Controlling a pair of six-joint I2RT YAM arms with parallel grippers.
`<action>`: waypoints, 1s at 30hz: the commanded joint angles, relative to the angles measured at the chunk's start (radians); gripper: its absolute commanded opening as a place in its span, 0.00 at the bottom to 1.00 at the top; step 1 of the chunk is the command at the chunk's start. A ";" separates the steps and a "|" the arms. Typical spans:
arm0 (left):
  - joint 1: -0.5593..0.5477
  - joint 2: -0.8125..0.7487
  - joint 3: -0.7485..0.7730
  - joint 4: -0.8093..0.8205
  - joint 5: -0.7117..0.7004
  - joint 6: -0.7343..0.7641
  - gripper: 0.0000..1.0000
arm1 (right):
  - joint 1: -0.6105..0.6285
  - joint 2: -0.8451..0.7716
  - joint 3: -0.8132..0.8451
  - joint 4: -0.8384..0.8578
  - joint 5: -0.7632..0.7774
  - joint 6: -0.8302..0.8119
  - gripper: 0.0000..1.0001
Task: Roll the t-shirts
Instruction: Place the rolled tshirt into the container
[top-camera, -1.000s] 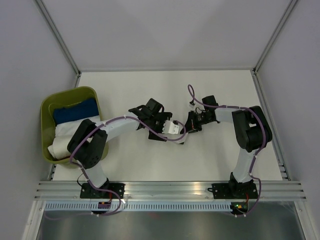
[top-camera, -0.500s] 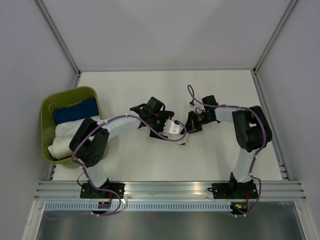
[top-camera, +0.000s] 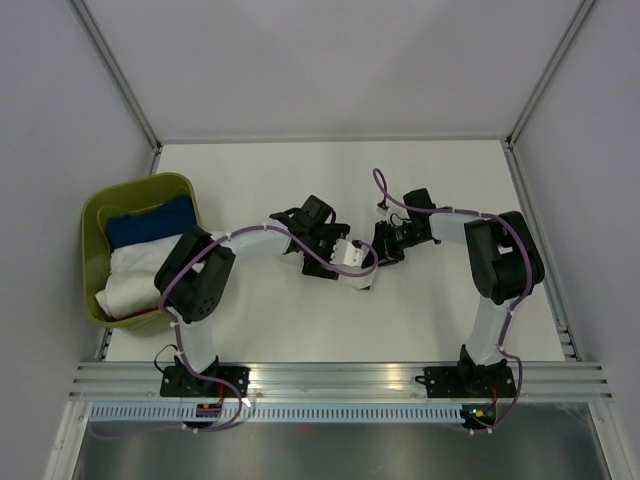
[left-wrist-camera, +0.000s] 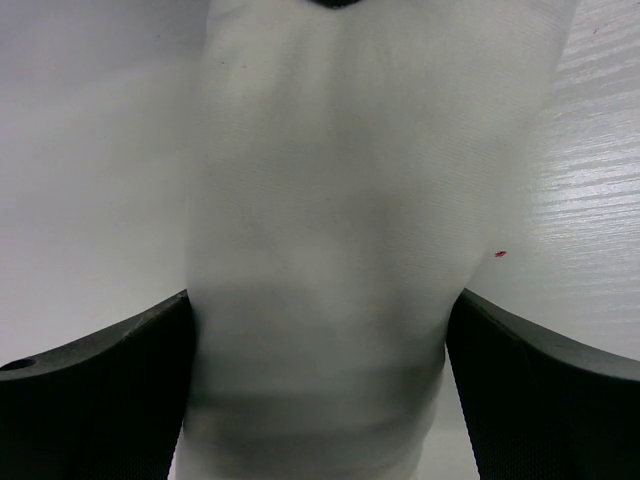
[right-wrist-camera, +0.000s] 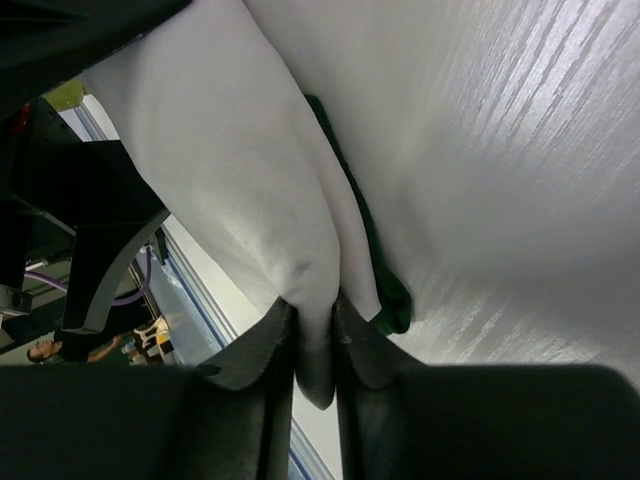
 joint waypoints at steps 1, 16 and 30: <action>-0.001 0.011 -0.050 -0.068 -0.002 -0.006 1.00 | -0.007 -0.016 0.041 -0.041 0.021 -0.031 0.27; -0.001 0.006 -0.122 -0.216 0.066 -0.010 0.65 | -0.118 -0.186 0.120 -0.221 0.137 -0.082 0.52; 0.092 -0.114 -0.053 -0.191 0.057 -0.202 0.02 | -0.147 -0.283 0.104 -0.206 0.140 -0.071 0.51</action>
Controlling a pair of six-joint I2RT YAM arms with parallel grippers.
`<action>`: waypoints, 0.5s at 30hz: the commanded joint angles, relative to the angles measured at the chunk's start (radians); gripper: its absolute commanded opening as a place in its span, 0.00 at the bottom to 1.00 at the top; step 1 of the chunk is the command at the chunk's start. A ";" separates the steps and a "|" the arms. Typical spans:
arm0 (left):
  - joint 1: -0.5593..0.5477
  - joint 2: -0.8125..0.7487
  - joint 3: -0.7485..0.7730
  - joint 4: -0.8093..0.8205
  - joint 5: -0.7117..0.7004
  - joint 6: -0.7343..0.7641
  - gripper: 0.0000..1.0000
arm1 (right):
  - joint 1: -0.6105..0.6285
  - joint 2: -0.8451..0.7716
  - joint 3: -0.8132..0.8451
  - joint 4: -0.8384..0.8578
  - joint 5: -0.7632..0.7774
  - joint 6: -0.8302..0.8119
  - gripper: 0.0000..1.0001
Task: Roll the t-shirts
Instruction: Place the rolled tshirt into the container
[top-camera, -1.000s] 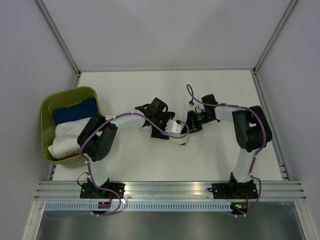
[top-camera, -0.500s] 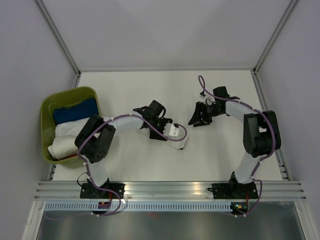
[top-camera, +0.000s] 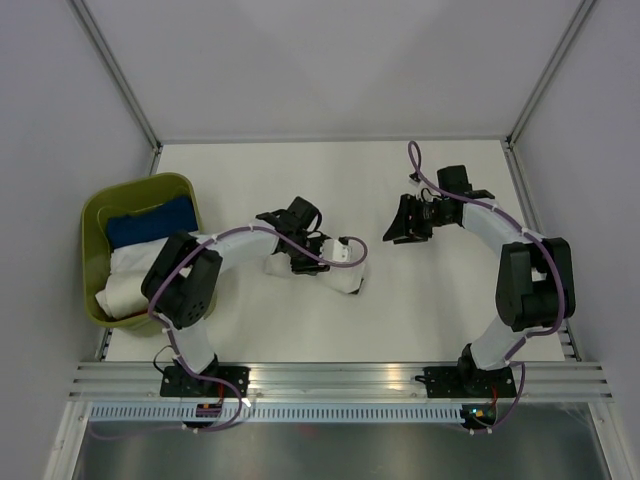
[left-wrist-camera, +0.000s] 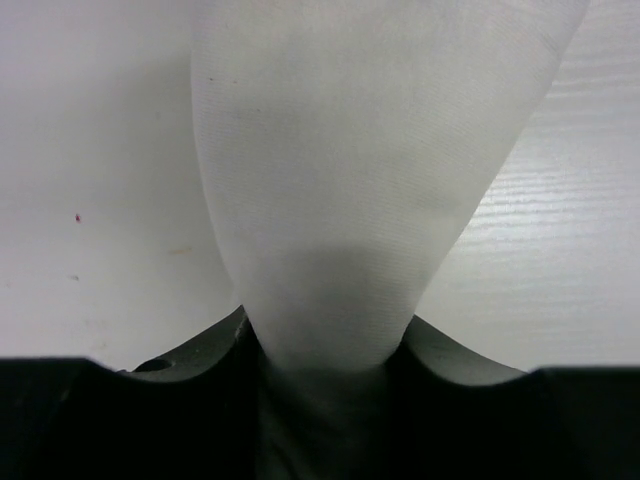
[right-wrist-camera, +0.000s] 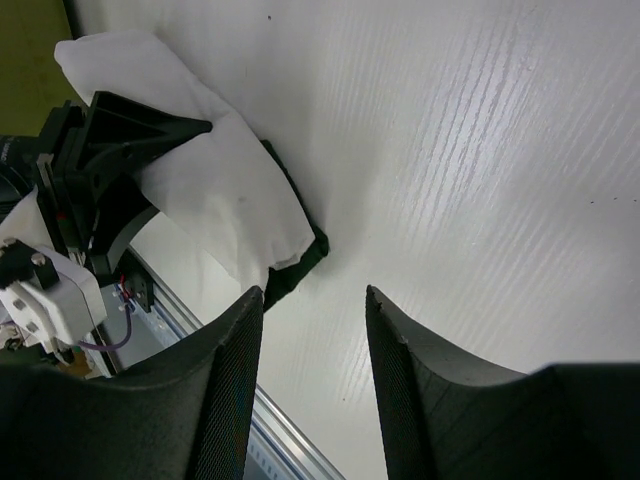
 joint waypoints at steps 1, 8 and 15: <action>0.058 -0.039 0.034 -0.118 0.027 -0.088 0.02 | -0.009 -0.052 0.014 -0.004 0.007 -0.010 0.51; 0.222 -0.039 0.236 -0.236 0.119 -0.142 0.02 | -0.021 -0.084 -0.008 -0.010 0.012 -0.028 0.51; 0.364 -0.017 0.436 -0.316 0.174 -0.168 0.02 | -0.033 -0.089 -0.023 -0.001 0.009 -0.028 0.51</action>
